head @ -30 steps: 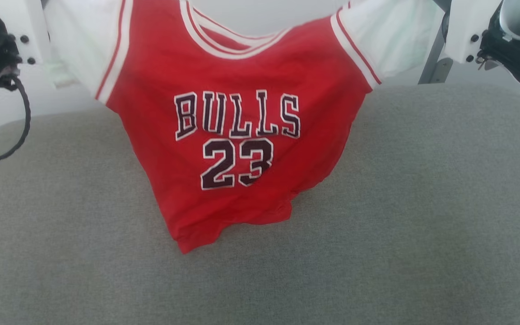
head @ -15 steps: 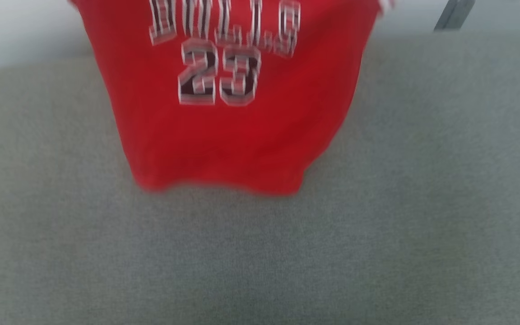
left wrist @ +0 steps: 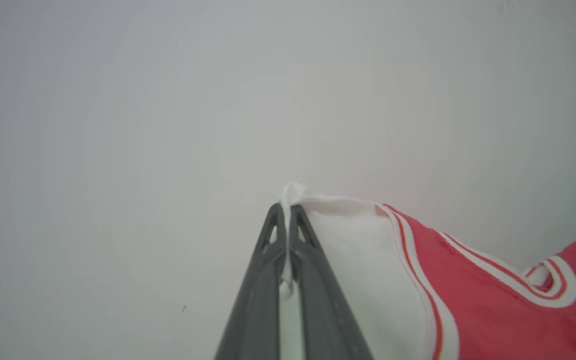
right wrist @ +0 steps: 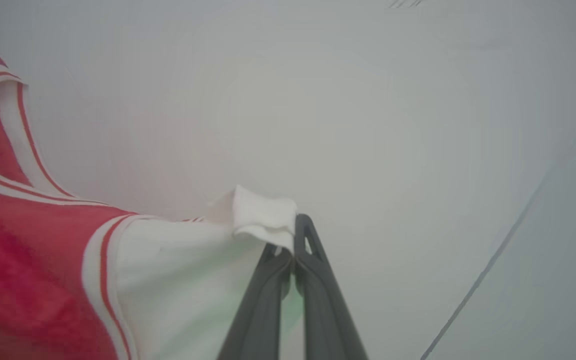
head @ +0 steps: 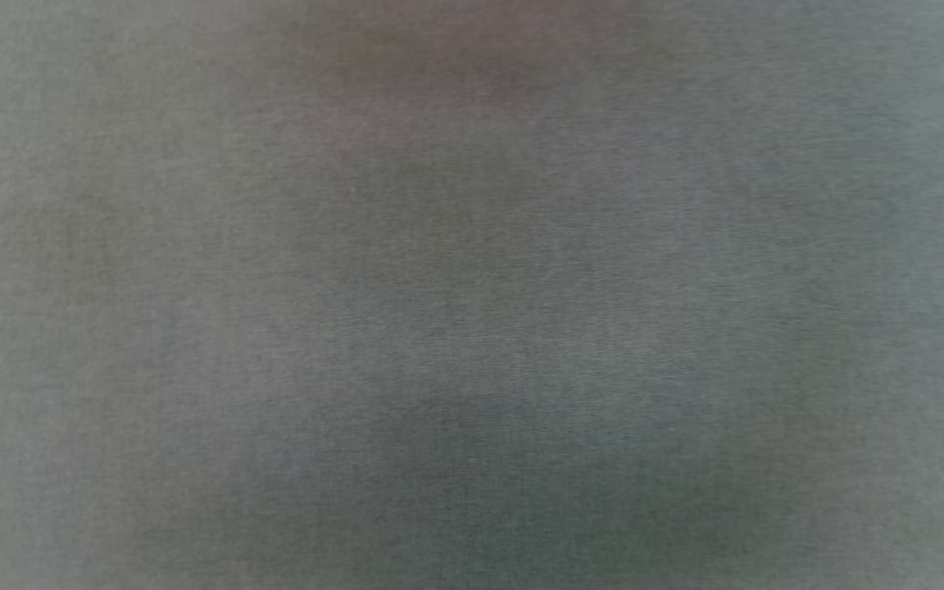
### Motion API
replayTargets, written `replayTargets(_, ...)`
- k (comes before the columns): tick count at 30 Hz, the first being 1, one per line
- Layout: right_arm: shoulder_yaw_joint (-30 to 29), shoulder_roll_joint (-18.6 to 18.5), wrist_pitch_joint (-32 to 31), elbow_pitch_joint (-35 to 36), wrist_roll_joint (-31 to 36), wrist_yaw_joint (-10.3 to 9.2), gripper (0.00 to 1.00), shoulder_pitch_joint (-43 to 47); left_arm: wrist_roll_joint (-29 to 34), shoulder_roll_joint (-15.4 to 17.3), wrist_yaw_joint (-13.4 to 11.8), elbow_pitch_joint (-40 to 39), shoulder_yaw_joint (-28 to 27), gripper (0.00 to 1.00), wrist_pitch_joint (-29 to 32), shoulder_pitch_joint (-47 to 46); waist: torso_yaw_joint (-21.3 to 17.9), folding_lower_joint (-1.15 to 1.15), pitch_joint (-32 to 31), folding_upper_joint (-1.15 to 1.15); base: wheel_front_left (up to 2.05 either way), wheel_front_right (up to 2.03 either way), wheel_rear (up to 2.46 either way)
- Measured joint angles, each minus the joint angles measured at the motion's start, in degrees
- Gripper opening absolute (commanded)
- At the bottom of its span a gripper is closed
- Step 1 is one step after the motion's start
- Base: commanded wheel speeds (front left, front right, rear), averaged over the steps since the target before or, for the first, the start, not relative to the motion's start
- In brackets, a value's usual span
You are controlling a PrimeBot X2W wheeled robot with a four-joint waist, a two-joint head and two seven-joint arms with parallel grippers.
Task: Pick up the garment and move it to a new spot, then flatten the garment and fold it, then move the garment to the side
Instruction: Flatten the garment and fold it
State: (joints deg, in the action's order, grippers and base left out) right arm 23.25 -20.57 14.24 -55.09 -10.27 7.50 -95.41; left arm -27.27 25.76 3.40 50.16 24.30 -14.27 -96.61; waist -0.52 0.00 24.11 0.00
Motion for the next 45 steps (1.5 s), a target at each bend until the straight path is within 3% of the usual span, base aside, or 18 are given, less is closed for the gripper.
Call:
replayTargets(4,1.66,2.36,0.37,-3.53,-0.64,0.0,0.0,3.5,0.18,-0.15,2.1,2.56,0.81,0.0,-0.54,3.73,1.03,0.0,-0.06,0.0,0.0,0.0,0.0)
replayTargets(8,5.27,4.39,-2.54,-5.61,-7.5,0.0,0.0,10.38,-0.79,-0.36,3.6,5.58,2.32,0.0,-0.56,10.45,1.57,0.0,-1.5,0.0,0.0,0.0,0.0)
replayTargets(11,8.14,4.57,-5.44,-4.71,-11.51,0.0,0.0,14.16,-1.57,0.0,3.76,7.22,3.28,0.0,-0.31,13.57,1.83,0.0,-2.38,0.0,0.0,0.0,0.0)
replayTargets(12,11.03,4.11,-8.15,-2.47,-15.77,0.0,0.0,18.19,-2.44,0.53,3.94,8.14,4.45,0.0,0.8,16.66,2.05,0.0,-3.27,0.0,0.0,0.0,0.0)
replayTargets(16,15.13,1.54,-12.12,2.6,-22.34,0.0,0.0,23.72,-5.59,0.73,3.96,7.2,7.34,0.0,4.7,21.63,2.34,0.0,-4.59,0.0,0.0,0.0,0.0)
replayTargets(19,18.48,-2.38,-15.34,8.03,-27.57,0.0,0.0,28.71,-10.09,1.97,4.01,3.81,10.79,0.0,10.31,27.96,2.54,0.0,-5.94,0.0,0.0,0.0,0.0)
replayTargets(24,21.38,-8.32,-19.11,17.02,-34.42,0.0,0.0,36.17,-17.25,7.49,4.01,-3.76,14.6,0.0,18.6,37.87,2.91,0.0,-7.97,0.0,0.0,0.0,0.0)
replayTargets(30,23.75,-14.81,-25.09,26.98,-39.67,0.0,0.0,44.21,-23.23,13.15,4.01,-12.48,15.29,0.0,24.38,49.17,3.28,0.0,-9.83,0.0,0.0,0.0,0.0)
replayTargets(38,24.36,-22.4,-33.11,39.27,-46.25,0.0,0.0,54.87,-28.13,19.53,-1.54,-26.35,14.9,0.0,28.25,64.46,3.18,0.0,-11.27,0.0,0.0,0.0,0.0)
replayTargets(45,22.78,-27.16,-39.51,46.66,-51.03,0.0,0.0,64.24,-32.85,25.2,-9.48,-36.61,13.23,0.0,29.74,76.7,2.6,0.0,-11.65,0.0,0.0,0.0,0.0)
